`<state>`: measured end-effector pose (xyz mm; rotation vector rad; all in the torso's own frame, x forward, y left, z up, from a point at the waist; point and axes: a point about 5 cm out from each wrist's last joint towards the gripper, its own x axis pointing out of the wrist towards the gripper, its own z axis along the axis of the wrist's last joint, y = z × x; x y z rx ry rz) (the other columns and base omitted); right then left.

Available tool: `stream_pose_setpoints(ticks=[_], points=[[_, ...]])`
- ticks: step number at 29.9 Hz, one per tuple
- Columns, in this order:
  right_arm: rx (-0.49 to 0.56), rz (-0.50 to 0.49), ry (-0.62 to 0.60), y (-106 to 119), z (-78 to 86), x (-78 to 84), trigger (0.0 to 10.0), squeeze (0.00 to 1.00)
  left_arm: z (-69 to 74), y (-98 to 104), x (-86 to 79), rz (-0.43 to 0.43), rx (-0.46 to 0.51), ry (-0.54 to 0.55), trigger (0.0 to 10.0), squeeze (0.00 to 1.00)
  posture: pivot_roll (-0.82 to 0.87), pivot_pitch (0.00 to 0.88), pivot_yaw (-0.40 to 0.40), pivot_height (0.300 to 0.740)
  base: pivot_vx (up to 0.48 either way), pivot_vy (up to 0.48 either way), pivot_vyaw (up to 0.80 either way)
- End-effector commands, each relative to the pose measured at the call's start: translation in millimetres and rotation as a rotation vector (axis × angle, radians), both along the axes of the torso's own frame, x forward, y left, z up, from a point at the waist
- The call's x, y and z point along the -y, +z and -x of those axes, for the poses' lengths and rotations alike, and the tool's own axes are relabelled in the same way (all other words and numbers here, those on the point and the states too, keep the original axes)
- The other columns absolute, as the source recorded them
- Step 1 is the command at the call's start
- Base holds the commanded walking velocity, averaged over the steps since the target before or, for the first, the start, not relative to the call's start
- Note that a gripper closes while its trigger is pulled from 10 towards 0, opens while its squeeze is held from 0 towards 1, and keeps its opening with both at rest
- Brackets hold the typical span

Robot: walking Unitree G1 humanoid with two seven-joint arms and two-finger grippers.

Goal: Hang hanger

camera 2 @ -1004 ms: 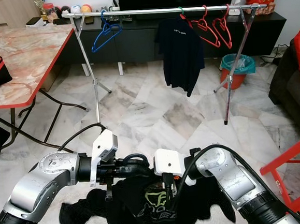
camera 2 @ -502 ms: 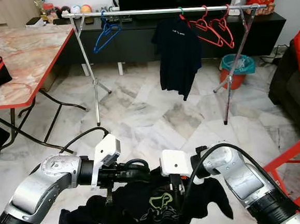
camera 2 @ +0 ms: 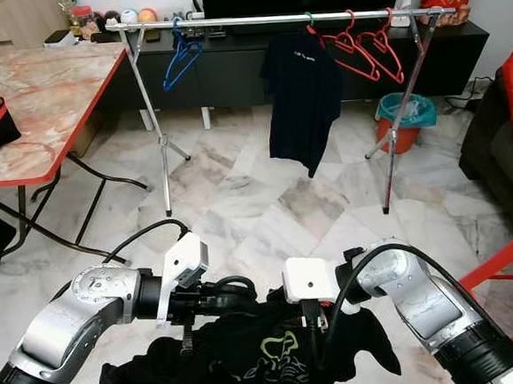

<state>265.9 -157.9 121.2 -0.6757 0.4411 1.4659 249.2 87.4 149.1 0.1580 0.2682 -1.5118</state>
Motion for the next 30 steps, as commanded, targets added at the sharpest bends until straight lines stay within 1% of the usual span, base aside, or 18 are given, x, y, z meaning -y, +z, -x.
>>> stream_pose_setpoints(ticks=[1, 2, 10, 16, 20, 21, 24, 28, 30], points=[[0.046, 0.000, 0.014, 13.3, -3.8, -0.1, 1.3, 0.00, 2.0, 0.8, 0.6, -0.003, 0.013, -0.023, 0.0, 0.00, -0.11, 0.000, -0.016, 0.740, 0.000, 0.000, 0.00], [0.042, -0.001, 0.020, 13.6, -2.9, -0.1, 0.0, 0.00, 2.0, 0.7, 0.8, -0.003, 0.013, -0.023, 0.0, 0.00, -0.11, 0.000, -0.016, 0.740, 0.000, 0.000, 0.00], [0.050, 0.018, 0.045, 18.2, -2.1, 1.1, 0.0, 0.00, 1.6, 0.1, 0.8, -0.005, 0.013, -0.022, 0.0, 0.00, -0.11, 0.000, -0.018, 0.740, 0.000, 0.000, 0.00], [0.066, 0.016, 0.066, 24.5, -3.3, -1.5, 0.0, 0.00, 2.0, -0.7, 0.9, -0.007, 0.011, -0.023, 0.0, 0.00, -0.11, 0.000, -0.020, 0.740, 0.000, 0.000, 0.00], [0.085, 0.018, 0.085, 30.9, -3.1, -4.1, 0.0, 0.00, -0.6, -3.9, -0.7, -0.030, 0.030, 0.001, 0.0, 0.00, -0.11, 0.000, -0.018, 0.740, 0.000, 0.000, 0.00], [0.092, 0.021, 0.095, 33.0, -2.6, -5.1, 0.0, 0.00, -3.8, -4.4, -1.6, -0.040, 0.040, 0.026, 0.0, 0.00, -0.11, 0.000, -0.018, 0.740, 0.000, 0.000, 0.00], [0.103, 0.036, 0.102, 33.8, -2.6, -5.1, 0.0, 0.00, -5.5, -5.9, -4.0, -0.076, 0.064, 0.025, 0.0, 0.00, -0.12, 0.000, -0.018, 0.740, 0.000, 0.000, 0.00], [0.110, 0.069, 0.117, 33.3, -1.6, -4.0, 0.0, 0.00, -3.4, -5.1, -14.5, -0.137, 0.071, -0.004, 0.0, 0.00, -0.11, 0.000, -0.019, 0.740, 0.000, 0.000, 0.00], [0.109, 0.079, 0.126, 32.2, -0.7, -4.4, 0.0, 0.00, -1.8, -6.5, -19.4, -0.185, 0.078, -0.025, 0.0, 0.00, -0.11, 0.000, -0.019, 0.740, 0.000, 0.000, 0.00]])
